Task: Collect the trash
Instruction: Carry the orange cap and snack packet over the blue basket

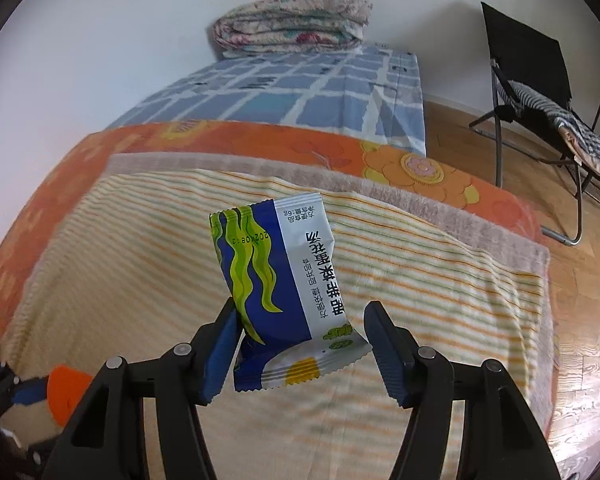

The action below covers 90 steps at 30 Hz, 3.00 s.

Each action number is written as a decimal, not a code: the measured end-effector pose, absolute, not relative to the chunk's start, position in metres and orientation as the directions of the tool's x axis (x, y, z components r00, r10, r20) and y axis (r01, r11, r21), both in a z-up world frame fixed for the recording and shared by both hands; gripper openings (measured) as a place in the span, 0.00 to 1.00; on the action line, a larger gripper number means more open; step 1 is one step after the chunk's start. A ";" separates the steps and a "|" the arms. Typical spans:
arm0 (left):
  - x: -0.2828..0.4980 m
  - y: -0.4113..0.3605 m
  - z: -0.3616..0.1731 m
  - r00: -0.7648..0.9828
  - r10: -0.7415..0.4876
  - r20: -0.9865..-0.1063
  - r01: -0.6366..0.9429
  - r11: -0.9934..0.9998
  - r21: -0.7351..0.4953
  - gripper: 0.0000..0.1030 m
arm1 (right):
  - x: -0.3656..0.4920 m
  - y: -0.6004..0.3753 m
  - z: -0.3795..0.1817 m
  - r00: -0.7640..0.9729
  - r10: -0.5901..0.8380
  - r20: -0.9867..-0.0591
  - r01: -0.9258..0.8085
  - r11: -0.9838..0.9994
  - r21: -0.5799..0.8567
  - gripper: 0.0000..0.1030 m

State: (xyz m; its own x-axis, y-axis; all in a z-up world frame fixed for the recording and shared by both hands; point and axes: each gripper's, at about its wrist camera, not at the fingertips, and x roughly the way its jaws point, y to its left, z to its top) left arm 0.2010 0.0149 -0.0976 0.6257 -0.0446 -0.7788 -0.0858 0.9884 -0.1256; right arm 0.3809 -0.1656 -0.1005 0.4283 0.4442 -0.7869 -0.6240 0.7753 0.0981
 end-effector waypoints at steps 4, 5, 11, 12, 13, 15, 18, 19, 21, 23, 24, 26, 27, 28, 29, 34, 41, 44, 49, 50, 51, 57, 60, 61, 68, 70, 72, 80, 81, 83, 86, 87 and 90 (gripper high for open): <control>0.171 0.012 -0.069 0.647 -0.023 -0.762 -0.093 0.990 -0.109 0.44 | 0.347 -0.178 -0.073 0.426 0.467 -0.775 -0.643 0.759 0.103 0.63; 0.164 0.011 -0.063 0.653 -0.017 -0.757 -0.093 0.990 -0.102 0.44 | 0.339 -0.181 -0.068 0.427 0.470 -0.773 -0.645 0.757 0.104 0.63; 0.119 0.003 -0.023 0.689 -0.002 -0.724 -0.095 0.991 -0.093 0.44 | 0.286 -0.201 -0.027 0.431 0.498 -0.753 -0.663 0.741 0.110 0.63; 0.114 0.002 -0.018 0.695 0.001 -0.719 -0.095 0.991 -0.090 0.44 | 0.275 -0.206 -0.018 0.432 0.504 -0.748 -0.666 0.738 0.112 0.63; 0.106 0.000 -0.012 0.701 0.004 -0.713 -0.095 0.992 -0.088 0.44 | 0.268 -0.208 -0.013 0.433 0.507 -0.745 -0.668 0.736 0.113 0.63; 0.091 -0.003 -0.001 0.712 0.005 -0.702 -0.092 0.992 -0.086 0.44 | 0.245 -0.218 0.003 0.439 0.518 -0.734 -0.675 0.729 0.111 0.63; 0.066 -0.009 0.014 0.727 0.004 -0.686 -0.087 0.993 -0.085 0.44 | 0.214 -0.233 0.023 0.447 0.532 -0.720 -0.680 0.724 0.113 0.63; 0.059 -0.011 0.017 0.730 0.003 -0.683 -0.083 0.993 -0.085 0.44 | 0.207 -0.236 0.028 0.444 0.537 -0.717 -0.681 0.722 0.119 0.63; 0.042 -0.015 0.024 0.736 0.002 -0.677 -0.077 0.994 -0.080 0.44 | 0.182 -0.247 0.039 0.441 0.547 -0.712 -0.683 0.719 0.129 0.63; 0.023 -0.020 0.030 0.741 -0.005 -0.672 -0.068 0.994 -0.081 0.44 | 0.161 -0.257 0.047 0.433 0.558 -0.708 -0.683 0.716 0.146 0.63; 0.017 -0.021 0.032 0.743 -0.007 -0.669 -0.065 0.994 -0.083 0.44 | 0.147 -0.263 0.052 0.426 0.567 -0.705 -0.685 0.711 0.159 0.63; -0.002 -0.024 0.039 0.752 -0.018 -0.658 -0.057 0.994 -0.093 0.44 | 0.124 -0.271 0.060 0.428 0.574 -0.698 -0.685 0.710 0.164 0.63; -0.009 -0.026 0.042 0.755 -0.023 -0.655 -0.054 0.994 -0.097 0.44 | 0.110 -0.277 0.065 0.431 0.575 -0.695 -0.683 0.712 0.166 0.63; -0.018 -0.028 0.045 0.761 -0.030 -0.648 -0.049 0.993 -0.103 0.44 | 0.096 -0.283 0.068 0.432 0.578 -0.692 -0.680 0.713 0.171 0.63; -0.027 -0.030 0.049 0.768 -0.038 -0.639 -0.042 0.993 -0.110 0.44 | 0.085 -0.288 0.072 0.432 0.580 -0.691 -0.679 0.713 0.174 0.63; -0.062 -0.039 0.066 0.786 -0.073 -0.613 -0.010 0.991 -0.132 0.44 | 0.023 -0.311 0.098 0.436 0.602 -0.669 -0.689 0.702 0.182 0.63; -0.086 -0.043 0.074 0.781 -0.053 -0.622 -0.040 0.990 -0.134 0.44 | -0.035 -0.322 0.119 0.430 0.649 -0.627 -0.739 0.653 0.169 0.63; -0.094 -0.043 0.071 0.765 -0.035 -0.643 -0.061 0.990 -0.125 0.44 | -0.044 -0.324 0.111 0.422 0.668 -0.612 -0.744 0.641 0.186 0.63; -0.116 -0.037 0.071 0.761 -0.025 -0.648 -0.108 0.981 -0.164 0.44 | -0.048 -0.329 0.089 0.372 0.703 -0.606 -0.738 0.620 0.265 0.63; -0.118 -0.037 0.070 0.760 -0.020 -0.649 -0.110 0.981 -0.159 0.44 | -0.047 -0.329 0.083 0.361 0.706 -0.609 -0.734 0.618 0.281 0.63; -0.119 -0.037 0.069 0.757 -0.014 -0.653 -0.112 0.982 -0.151 0.44 | -0.045 -0.329 0.079 0.357 0.706 -0.612 -0.731 0.619 0.288 0.63; -0.114 -0.036 0.054 0.732 -0.024 -0.681 -0.108 0.983 -0.150 0.44 | -0.039 -0.333 0.044 0.329 0.697 -0.637 -0.681 0.642 0.352 0.63; -0.110 -0.036 0.039 0.719 -0.040 -0.694 -0.107 0.980 -0.167 0.44 | -0.034 -0.334 0.027 0.316 0.686 -0.655 -0.645 0.662 0.382 0.63; -0.109 -0.035 0.032 0.711 -0.050 -0.701 -0.109 0.978 -0.180 0.44 | -0.034 -0.335 0.020 0.313 0.681 -0.662 -0.634 0.669 0.389 0.63; -0.104 -0.033 -0.025 0.644 -0.094 -0.759 -0.129 0.965 -0.229 0.44 | -0.027 -0.328 -0.023 0.259 0.653 -0.712 -0.584 0.693 0.423 0.63; -0.104 -0.030 -0.038 0.629 -0.099 -0.771 -0.146 0.959 -0.242 0.44 | -0.026 -0.323 -0.036 0.242 0.642 -0.727 -0.572 0.700 0.427 0.63; -0.102 -0.026 -0.054 0.605 -0.111 -0.789 -0.169 0.950 -0.264 0.44 | -0.028 -0.317 -0.049 0.244 0.615 -0.750 -0.574 0.715 0.400 0.63; -0.094 -0.022 -0.104 0.532 -0.119 -0.838 -0.215 0.939 -0.269 0.44 | -0.024 -0.306 -0.103 0.174 0.558 -0.811 -0.534 0.746 0.398 0.63; -0.091 -0.024 -0.110 0.521 -0.116 -0.845 -0.213 0.942 -0.261 0.44 | -0.023 -0.306 -0.109 0.166 0.552 -0.817 -0.528 0.749 0.400 0.63; -0.086 -0.024 -0.120 0.508 -0.117 -0.853 -0.204 0.946 -0.251 0.44 | -0.019 -0.303 -0.122 0.148 0.538 -0.830 -0.511 0.760 0.401 0.63; -0.083 -0.026 -0.134 0.493 -0.116 -0.862 -0.194 0.951 -0.239 0.44 | -0.016 -0.301 -0.140 0.138 0.508 -0.850 -0.496 0.778 0.384 0.63; -0.083 -0.026 -0.139 0.488 -0.113 -0.865 -0.192 0.953 -0.232 0.44 | -0.016 -0.300 -0.145 0.134 0.500 -0.856 -0.492 0.783 0.381 0.63; -0.082 -0.026 -0.152 0.473 -0.110 -0.874 -0.189 0.956 -0.223 0.44 | -0.012 -0.299 -0.160 0.114 0.479 -0.870 -0.483 0.792 0.373 0.63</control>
